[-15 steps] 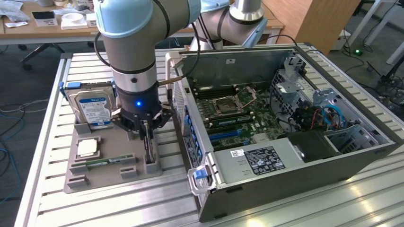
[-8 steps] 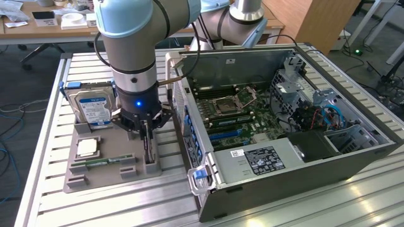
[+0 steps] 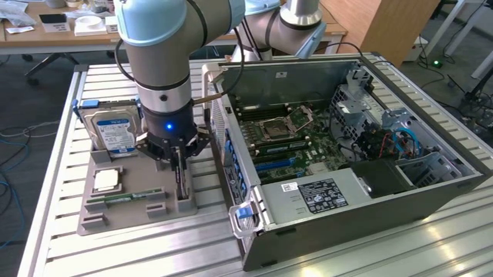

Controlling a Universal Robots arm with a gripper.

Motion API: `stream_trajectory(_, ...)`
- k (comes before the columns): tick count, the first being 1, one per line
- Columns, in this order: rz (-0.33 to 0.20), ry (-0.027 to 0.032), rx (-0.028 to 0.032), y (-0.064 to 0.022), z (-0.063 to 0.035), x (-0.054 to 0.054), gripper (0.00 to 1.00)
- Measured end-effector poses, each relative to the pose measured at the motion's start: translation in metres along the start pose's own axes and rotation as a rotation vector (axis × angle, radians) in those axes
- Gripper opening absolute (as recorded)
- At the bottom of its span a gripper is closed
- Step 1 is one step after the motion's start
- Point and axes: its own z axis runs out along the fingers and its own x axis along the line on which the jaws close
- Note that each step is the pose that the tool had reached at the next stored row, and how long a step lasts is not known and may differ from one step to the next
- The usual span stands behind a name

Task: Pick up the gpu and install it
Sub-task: 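Pick up the gpu and move the gpu toward the slot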

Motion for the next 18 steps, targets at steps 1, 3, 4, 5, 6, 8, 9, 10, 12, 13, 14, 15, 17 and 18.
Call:
stream_trajectory(1,0.000,0.0001,-0.0001,0.0000,0.0000,0.0000,0.26)
stream_trajectory(3,0.000,0.0000,0.0000,0.0000,0.0000,0.0000,0.26)
stream_trajectory(4,-0.002,0.0000,0.0000,0.0000,0.0000,0.0000,0.26)
stream_trajectory(5,-0.005,0.0001,-0.0001,0.0000,0.0000,0.0000,0.26)
stream_trajectory(6,-0.009,0.0003,-0.0002,0.0000,0.0000,0.0000,0.26)
stream_trajectory(8,-0.031,0.0010,-0.0007,0.0000,0.0000,0.0000,0.26)
stream_trajectory(9,-0.031,0.0010,-0.0007,0.0000,0.0001,0.0000,0.26)
stream_trajectory(10,-0.031,0.0011,-0.0008,0.0000,0.0001,0.0000,0.26)
stream_trajectory(12,-0.031,0.0008,-0.0011,0.0001,-0.0002,0.0000,0.26)
stream_trajectory(13,-0.031,0.0009,-0.0010,0.0001,-0.0007,0.0000,0.26)
stream_trajectory(14,-0.031,0.0011,-0.0008,0.0001,-0.0016,0.0000,0.26)
stream_trajectory(15,-0.031,0.0010,-0.0008,0.0001,-0.0023,-0.0001,0.26)
stream_trajectory(17,-0.031,0.0011,-0.0008,0.0001,-0.0042,-0.0001,0.26)
stream_trajectory(18,-0.031,0.0010,-0.0007,0.0002,-0.0054,-0.0001,0.26)
